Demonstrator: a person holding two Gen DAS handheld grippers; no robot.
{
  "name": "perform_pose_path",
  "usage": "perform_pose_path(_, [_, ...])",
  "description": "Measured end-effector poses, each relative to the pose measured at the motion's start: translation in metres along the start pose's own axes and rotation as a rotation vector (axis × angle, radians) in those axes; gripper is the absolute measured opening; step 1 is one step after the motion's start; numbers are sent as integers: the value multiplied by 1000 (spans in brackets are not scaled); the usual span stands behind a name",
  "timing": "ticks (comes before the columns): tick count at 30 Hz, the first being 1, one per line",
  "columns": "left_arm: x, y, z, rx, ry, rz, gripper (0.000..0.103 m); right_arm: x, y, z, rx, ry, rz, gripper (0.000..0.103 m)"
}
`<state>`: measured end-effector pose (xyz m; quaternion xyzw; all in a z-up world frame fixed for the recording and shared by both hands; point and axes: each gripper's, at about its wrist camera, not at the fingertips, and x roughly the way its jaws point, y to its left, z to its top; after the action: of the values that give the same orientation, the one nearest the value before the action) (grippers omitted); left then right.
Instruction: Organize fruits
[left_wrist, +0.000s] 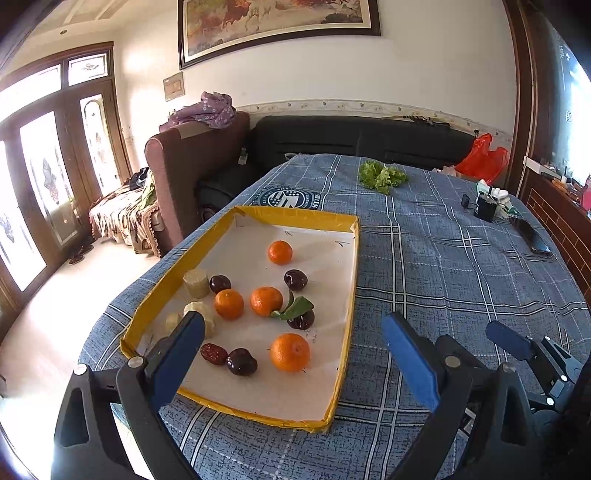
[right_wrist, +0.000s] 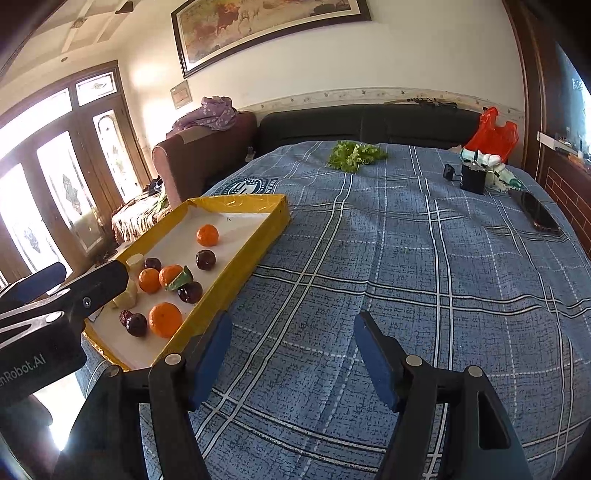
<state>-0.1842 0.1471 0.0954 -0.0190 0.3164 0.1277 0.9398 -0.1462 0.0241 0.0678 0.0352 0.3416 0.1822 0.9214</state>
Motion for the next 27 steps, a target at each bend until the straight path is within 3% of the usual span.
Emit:
perform_pose_path(10, [9,4,-3,-20,29,-14,97,3,4,-3,-13,5,-11,76])
perform_pose_path(20, [3,10,-3,-45,2,-14,97,1,10,-4,-35,-3,-24,77])
perform_pose_path(23, [-9,14,-3,-66,-62,29,97,-2,11,-3,-39,-11,-28,77])
perform_pose_path(26, [-30,17,-3,-84,-181,118,98,-4,13,-2,-45,-18,-30,77])
perform_pose_path(27, [-40,19,-3,-92,-226,159,103,-5,14,-2,-48,-19,-28,77])
